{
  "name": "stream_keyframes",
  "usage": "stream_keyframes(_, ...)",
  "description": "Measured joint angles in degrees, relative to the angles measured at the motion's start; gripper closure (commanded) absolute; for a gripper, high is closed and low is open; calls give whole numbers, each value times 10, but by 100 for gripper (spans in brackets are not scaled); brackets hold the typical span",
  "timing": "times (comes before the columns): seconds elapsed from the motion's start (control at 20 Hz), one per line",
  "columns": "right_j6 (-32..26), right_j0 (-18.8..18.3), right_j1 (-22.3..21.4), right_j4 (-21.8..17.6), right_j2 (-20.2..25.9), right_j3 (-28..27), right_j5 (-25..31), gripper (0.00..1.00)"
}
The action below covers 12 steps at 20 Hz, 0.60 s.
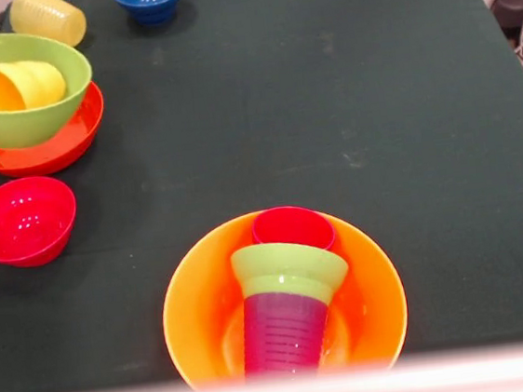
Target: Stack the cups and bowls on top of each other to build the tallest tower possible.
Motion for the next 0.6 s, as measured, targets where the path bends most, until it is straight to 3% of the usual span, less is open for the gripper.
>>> stream_keyframes(0.1,0,-4,-6,1,-4,4,0,100)
stream_keyframes(0.15,0,-14,-21,9,-11,23,0,0)
stream_keyframes(0.6,0,-25,-53,20,-37,55,0,0)
